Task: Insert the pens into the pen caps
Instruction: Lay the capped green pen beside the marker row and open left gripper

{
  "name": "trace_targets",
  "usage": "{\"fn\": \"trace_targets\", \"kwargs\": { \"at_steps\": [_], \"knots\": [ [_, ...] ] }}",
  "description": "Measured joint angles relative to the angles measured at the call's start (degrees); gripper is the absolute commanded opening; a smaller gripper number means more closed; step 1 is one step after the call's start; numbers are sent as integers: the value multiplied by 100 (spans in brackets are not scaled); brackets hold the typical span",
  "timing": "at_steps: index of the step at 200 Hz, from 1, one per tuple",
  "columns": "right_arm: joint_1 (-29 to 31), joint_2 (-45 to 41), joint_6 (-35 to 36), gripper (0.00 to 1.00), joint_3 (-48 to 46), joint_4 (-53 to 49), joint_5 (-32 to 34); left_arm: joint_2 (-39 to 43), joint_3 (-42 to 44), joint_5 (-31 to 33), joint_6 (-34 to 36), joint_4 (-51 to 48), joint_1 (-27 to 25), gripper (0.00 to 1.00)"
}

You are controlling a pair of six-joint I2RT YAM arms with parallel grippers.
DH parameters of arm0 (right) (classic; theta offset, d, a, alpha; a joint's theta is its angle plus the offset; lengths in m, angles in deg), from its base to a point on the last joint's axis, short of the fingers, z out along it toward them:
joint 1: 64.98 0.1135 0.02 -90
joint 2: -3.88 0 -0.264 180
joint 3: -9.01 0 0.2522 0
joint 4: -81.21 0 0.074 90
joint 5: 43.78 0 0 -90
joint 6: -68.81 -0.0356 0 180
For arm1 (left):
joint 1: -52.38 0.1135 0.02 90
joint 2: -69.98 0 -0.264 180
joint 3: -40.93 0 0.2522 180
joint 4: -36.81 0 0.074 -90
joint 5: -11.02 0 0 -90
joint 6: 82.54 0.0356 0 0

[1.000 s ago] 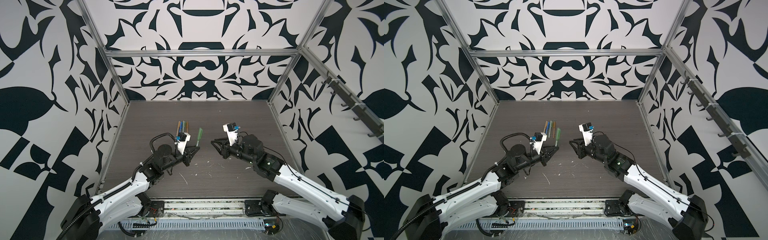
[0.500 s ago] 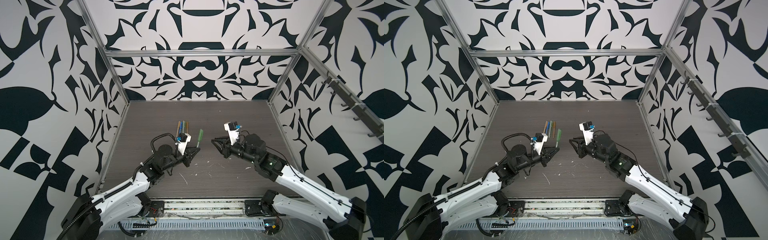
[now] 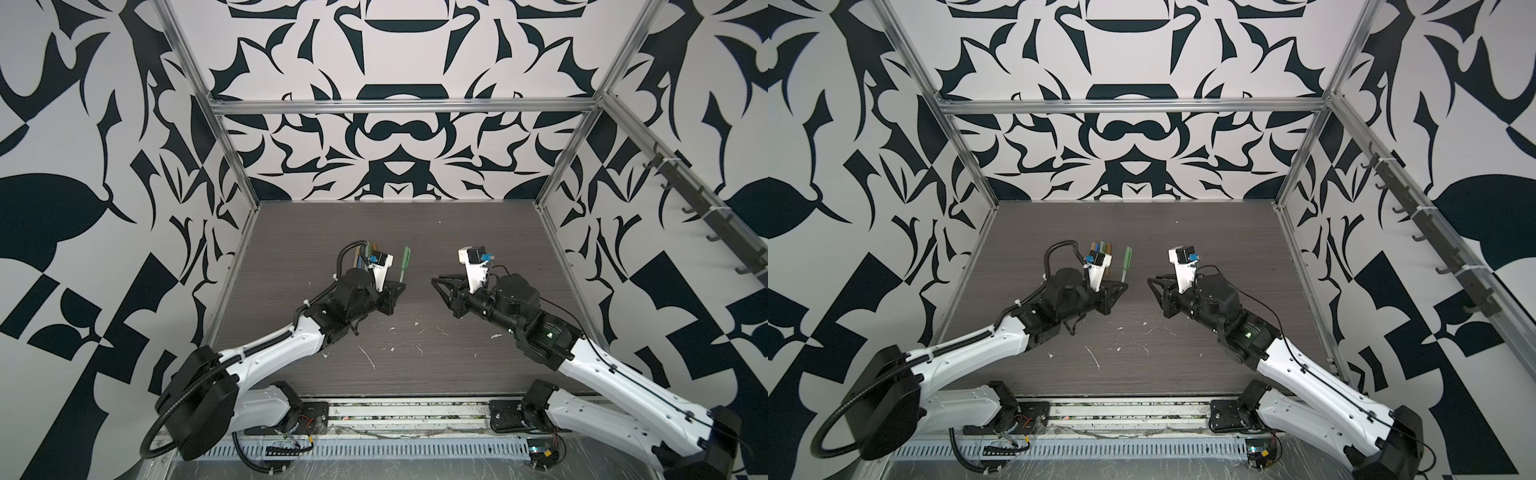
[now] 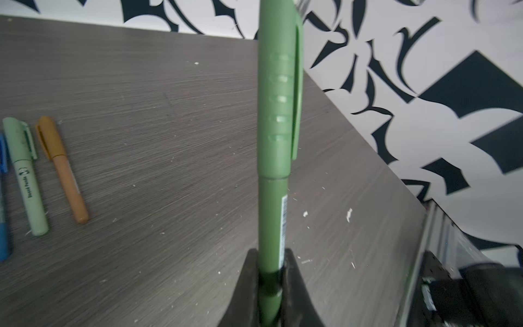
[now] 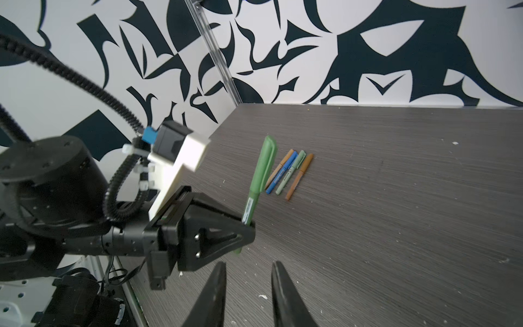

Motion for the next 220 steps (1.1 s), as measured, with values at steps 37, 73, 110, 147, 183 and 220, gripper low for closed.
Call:
{"fn": "trace_targets", "kwargs": {
  "at_steps": [37,73,110,147,183,220],
  "knots": [
    [-31,-216,-7,31,-125,-208,260,-1882,-1720,219,-595,-1115,192,0],
    [-42,-597,-9,30,-289,-483,448,-3101,-2603,219,-1102,-1910,625,0],
    [-44,-940,-22,30,-476,-723,549,-3969,-3670,225,-1172,-2769,885,3],
    [-44,-977,-24,31,-540,-855,553,-4505,-4374,227,-1060,-3279,925,6],
    [-44,-1078,39,31,-540,-1029,638,-4629,-4448,240,-1014,-3571,970,15],
    [-44,-1088,98,31,-538,-1141,708,-4734,-4662,234,-909,-3751,1032,24]
  ]
}}
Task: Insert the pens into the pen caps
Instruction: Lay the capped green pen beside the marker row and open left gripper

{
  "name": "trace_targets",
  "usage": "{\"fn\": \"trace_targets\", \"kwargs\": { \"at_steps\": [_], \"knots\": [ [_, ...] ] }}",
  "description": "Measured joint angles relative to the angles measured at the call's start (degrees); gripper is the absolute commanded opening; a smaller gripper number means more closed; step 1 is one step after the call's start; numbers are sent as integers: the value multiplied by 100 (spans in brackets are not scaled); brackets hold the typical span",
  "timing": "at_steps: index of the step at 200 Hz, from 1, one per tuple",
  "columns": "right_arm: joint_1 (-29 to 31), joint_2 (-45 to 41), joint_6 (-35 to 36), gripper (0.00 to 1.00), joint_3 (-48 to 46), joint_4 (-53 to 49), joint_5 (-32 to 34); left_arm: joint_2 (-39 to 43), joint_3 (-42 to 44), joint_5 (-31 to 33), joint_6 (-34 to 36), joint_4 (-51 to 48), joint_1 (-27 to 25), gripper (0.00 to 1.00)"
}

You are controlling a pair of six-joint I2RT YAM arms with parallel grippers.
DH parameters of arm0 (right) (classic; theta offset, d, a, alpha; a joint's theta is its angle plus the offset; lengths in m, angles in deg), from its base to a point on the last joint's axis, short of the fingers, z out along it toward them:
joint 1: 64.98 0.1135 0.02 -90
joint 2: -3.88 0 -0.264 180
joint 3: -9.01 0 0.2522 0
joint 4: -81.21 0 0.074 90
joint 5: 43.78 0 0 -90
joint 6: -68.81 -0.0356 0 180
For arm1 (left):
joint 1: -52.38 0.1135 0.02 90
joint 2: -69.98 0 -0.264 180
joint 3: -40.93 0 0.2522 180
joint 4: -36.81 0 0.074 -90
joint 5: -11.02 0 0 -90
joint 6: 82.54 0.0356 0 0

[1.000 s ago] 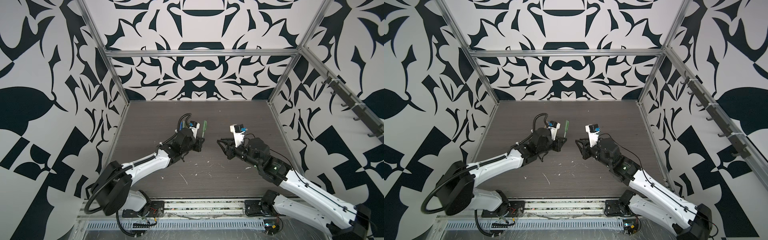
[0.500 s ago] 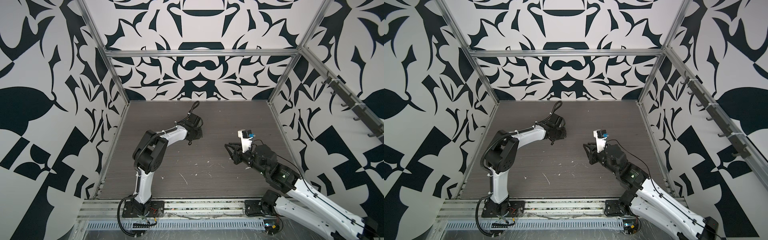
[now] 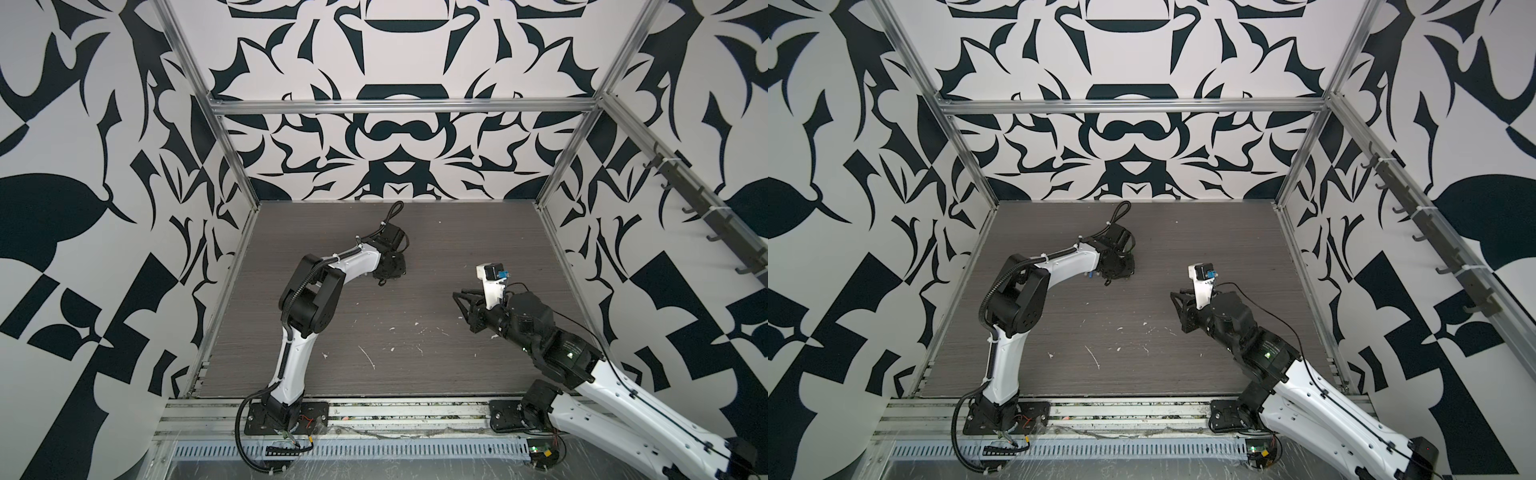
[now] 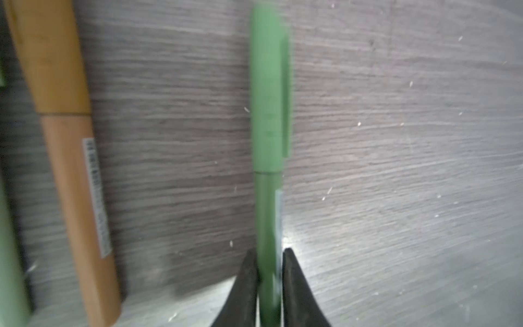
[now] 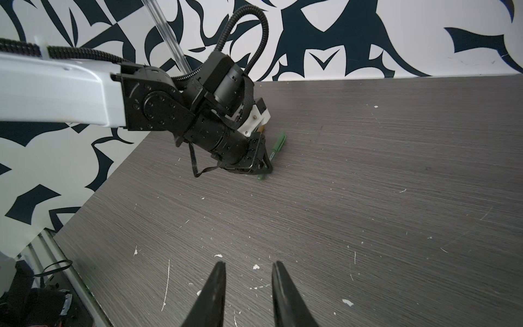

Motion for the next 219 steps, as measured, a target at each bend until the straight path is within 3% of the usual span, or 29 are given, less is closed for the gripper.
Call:
{"fn": "trace_targets", "kwargs": {
  "at_steps": [83,138,152,161,165,168,171,191,198,219],
  "knots": [
    [0,-162,2,31,52,-297,125,232,72,-20,297,-192,68,32],
    [0,4,66,38,269,-374,254,2640,1003,-33,533,87,68,52],
    [0,109,87,43,304,-369,304,3375,1276,-22,651,297,68,61],
    [0,197,74,47,323,-354,341,3836,1504,-15,782,431,68,73],
    [0,234,96,51,328,-354,354,4009,1617,-11,741,509,68,81],
    [0,262,70,53,334,-354,365,4170,1716,-11,850,560,66,95],
    [0,295,103,55,341,-354,376,4301,1825,-11,793,625,68,100],
    [0,520,197,75,420,-358,549,5182,2573,-15,942,920,66,100],
    [0,599,251,96,452,-356,588,5447,2820,7,966,966,66,99],
    [0,793,179,98,518,-302,761,6046,3421,96,988,1010,57,99]
  ]
}}
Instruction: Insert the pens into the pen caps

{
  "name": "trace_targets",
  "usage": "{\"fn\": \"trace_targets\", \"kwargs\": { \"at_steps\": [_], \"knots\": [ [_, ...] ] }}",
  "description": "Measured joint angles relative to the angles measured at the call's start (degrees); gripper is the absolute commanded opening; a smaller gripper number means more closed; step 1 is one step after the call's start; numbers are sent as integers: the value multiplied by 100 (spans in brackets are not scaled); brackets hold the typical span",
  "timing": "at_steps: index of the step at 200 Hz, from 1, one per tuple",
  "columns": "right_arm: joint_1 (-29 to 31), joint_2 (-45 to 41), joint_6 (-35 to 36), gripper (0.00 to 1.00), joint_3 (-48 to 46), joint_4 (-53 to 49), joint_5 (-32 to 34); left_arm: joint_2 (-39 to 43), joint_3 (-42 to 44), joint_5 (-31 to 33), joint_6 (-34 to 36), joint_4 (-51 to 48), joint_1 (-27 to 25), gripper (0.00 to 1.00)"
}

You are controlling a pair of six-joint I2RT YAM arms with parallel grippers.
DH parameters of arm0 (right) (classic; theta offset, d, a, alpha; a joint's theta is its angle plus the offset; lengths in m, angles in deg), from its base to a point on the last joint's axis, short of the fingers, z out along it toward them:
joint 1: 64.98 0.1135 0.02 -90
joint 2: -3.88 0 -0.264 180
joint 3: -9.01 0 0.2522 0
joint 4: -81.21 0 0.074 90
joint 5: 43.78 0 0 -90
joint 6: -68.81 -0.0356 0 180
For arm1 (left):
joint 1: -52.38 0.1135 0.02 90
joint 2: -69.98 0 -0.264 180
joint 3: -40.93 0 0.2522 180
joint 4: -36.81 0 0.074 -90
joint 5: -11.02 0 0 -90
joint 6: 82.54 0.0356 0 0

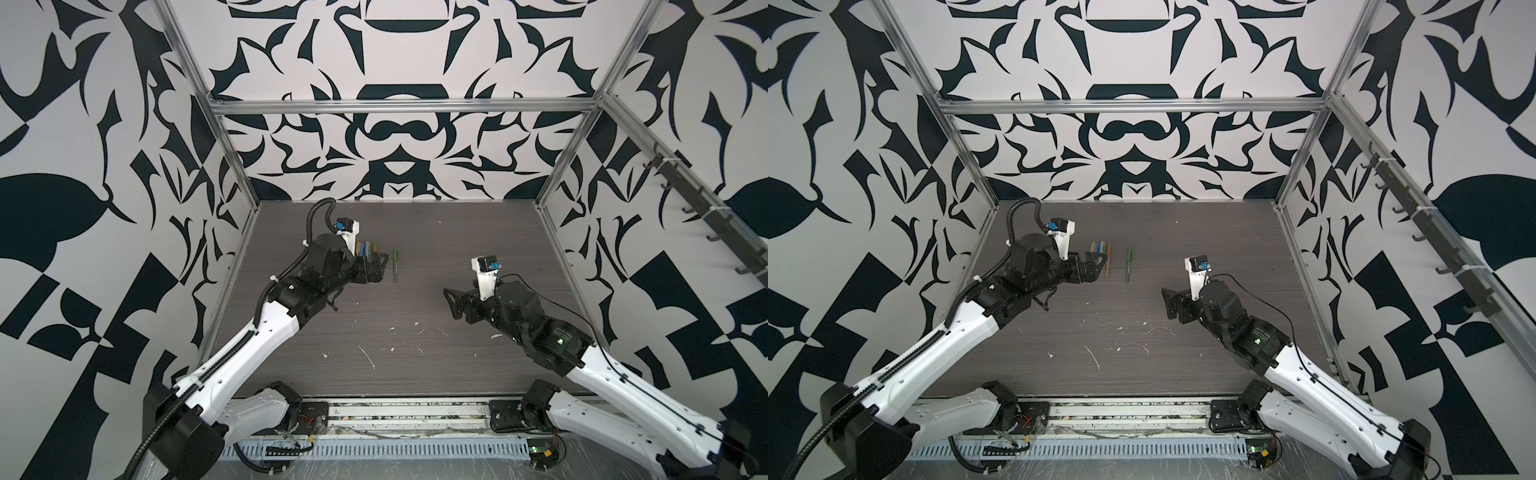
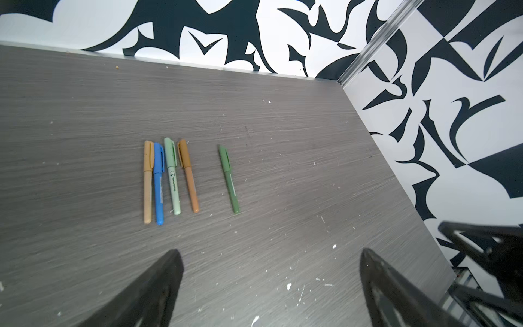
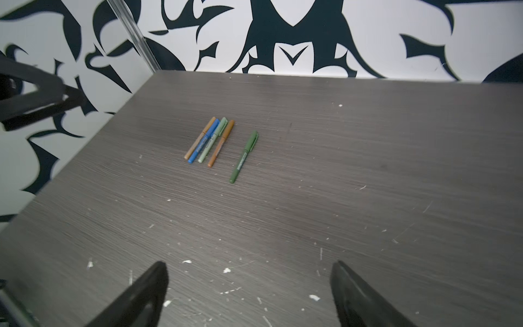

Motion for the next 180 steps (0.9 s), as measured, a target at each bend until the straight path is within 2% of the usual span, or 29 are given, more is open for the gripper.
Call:
{"fn": "trace_targets", "kwargs": {
  "at_steps": [39,83,147,180],
  "knots": [
    [0,302,15,99,0,181,337,444,704,203,44,2,-2,99],
    [0,555,103,99,-210,520,1014,682,1349,732,127,144,-2,100],
    [-160,345,920,99,-1298,1537,1303,826,3206,1432,1255,2361,-2,99],
    [-258,330,1078,99,-1351,1727,1176,754,3604,1871,2085,3449,13,99]
  ]
}}
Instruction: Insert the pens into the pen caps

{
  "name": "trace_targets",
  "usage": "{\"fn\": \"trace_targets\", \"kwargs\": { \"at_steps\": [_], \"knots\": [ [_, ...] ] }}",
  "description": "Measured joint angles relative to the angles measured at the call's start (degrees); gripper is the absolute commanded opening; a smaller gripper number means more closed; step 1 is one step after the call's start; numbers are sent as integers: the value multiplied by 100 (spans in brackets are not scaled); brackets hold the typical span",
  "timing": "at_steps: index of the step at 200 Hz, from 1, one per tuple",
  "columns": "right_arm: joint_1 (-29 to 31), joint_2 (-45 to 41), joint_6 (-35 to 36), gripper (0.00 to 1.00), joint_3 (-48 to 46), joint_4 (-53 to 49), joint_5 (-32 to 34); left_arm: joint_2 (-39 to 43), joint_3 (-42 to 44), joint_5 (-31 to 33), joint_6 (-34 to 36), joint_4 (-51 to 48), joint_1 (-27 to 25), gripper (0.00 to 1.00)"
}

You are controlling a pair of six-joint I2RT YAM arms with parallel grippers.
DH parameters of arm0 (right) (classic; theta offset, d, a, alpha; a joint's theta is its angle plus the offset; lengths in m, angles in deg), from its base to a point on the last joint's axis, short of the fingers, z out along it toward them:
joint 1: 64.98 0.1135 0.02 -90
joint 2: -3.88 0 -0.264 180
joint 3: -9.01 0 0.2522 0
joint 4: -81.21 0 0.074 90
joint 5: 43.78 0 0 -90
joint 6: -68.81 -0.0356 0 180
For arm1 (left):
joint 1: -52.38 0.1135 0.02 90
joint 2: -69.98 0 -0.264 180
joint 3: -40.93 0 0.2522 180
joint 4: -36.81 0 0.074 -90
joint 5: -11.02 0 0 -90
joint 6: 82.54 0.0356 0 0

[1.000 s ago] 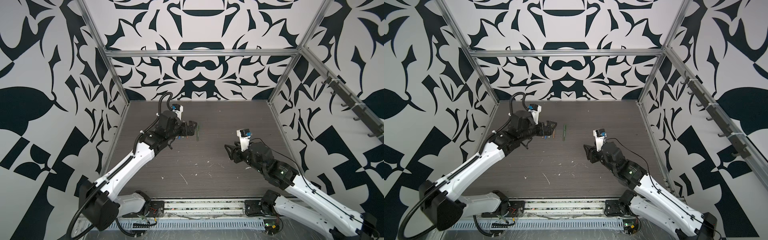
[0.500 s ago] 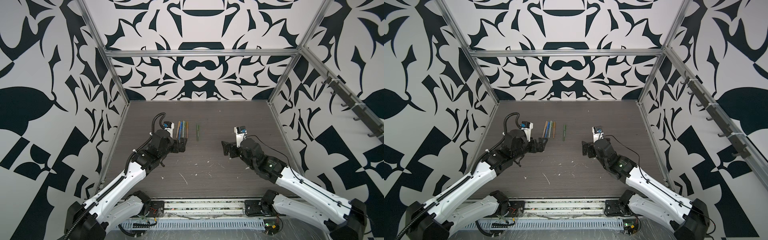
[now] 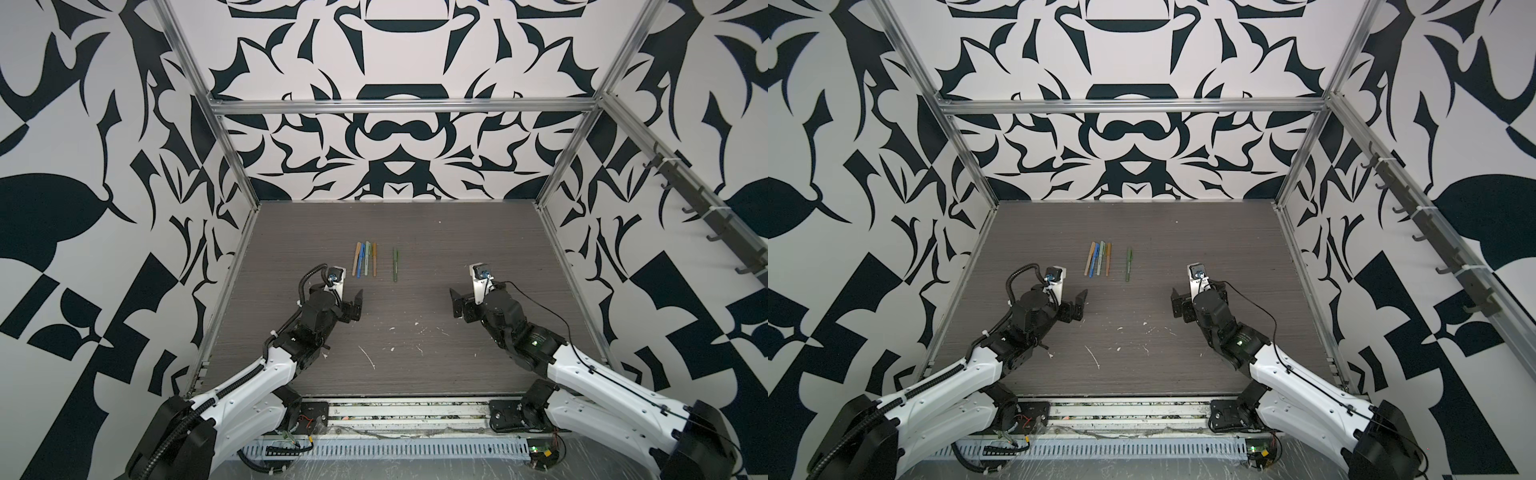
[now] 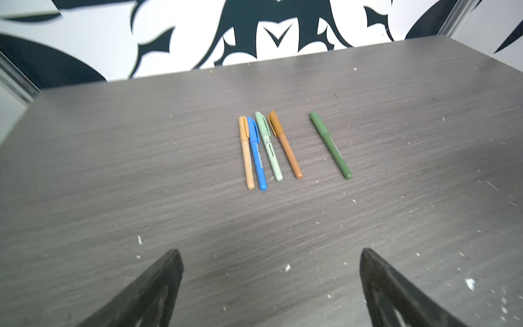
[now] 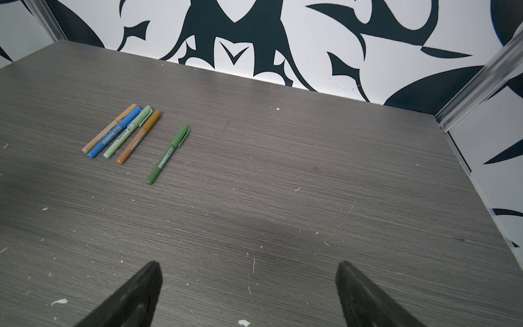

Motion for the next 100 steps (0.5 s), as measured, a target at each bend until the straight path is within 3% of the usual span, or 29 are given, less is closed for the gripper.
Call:
{"fn": "trace_targets", "kwargs": {
  "at_steps": [49,100],
  "knots": [
    [-55,-61,295,99,-181,240,-308,-575,109,459,999,1241,339,99],
    [-127,-173,531,99,-278,284,-476,-2041,463,83,994,2581,1729,100]
  ]
}}
